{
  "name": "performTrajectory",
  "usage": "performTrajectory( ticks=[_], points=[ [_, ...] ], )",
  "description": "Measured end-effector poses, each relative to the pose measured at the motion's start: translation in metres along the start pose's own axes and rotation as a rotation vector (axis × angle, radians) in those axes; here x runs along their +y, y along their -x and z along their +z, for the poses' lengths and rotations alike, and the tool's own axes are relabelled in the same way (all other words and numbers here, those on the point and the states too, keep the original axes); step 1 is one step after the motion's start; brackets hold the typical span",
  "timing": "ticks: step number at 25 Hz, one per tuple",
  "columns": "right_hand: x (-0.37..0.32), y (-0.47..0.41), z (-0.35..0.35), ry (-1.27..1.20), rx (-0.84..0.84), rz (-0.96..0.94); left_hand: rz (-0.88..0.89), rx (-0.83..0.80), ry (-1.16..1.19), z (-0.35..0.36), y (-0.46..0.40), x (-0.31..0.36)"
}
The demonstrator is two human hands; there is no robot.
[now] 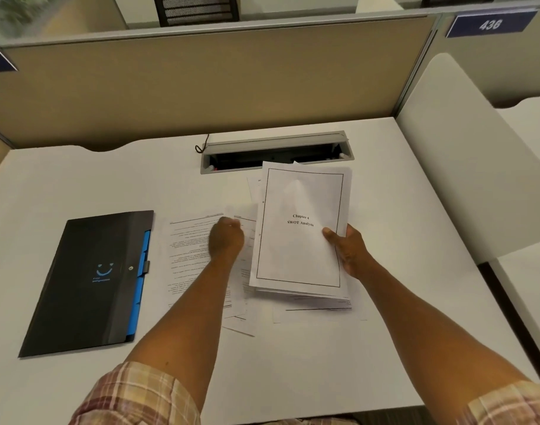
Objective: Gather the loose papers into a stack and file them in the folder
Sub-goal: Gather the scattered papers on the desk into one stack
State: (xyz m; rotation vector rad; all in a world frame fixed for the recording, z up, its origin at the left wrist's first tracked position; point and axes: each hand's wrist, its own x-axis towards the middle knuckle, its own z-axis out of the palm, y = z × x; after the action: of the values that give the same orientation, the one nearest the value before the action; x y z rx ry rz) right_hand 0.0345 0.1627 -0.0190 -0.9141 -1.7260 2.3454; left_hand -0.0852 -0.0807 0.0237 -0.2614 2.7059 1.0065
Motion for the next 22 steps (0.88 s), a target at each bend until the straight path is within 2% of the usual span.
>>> performTrajectory(
  ticks=[1, 3, 7, 12, 17, 22],
  points=[
    [0.000, -0.001, 0.006, 0.008, 0.005, 0.007, -0.029, 0.070, -0.173, -0.009, -0.004, -0.016],
    [0.003, -0.003, 0.017, 0.024, 0.017, 0.018, -0.151, 0.109, -0.404, -0.025, -0.007, -0.041],
    [0.014, -0.001, 0.037, 0.069, 0.017, 0.036, -0.383, 0.032, -0.555, -0.047, -0.003, -0.067],
    [0.027, 0.010, 0.046, 0.100, 0.053, 0.039, -0.420, -0.034, -0.543, -0.058, -0.008, -0.086],
    [0.029, 0.022, 0.033, 0.111, 0.138, 0.049, -0.457, -0.033, -0.402, -0.071, -0.015, -0.105],
    [0.027, 0.035, 0.015, 0.115, 0.217, 0.030, -0.392, -0.003, -0.349, -0.073, -0.012, -0.115]
  ],
)
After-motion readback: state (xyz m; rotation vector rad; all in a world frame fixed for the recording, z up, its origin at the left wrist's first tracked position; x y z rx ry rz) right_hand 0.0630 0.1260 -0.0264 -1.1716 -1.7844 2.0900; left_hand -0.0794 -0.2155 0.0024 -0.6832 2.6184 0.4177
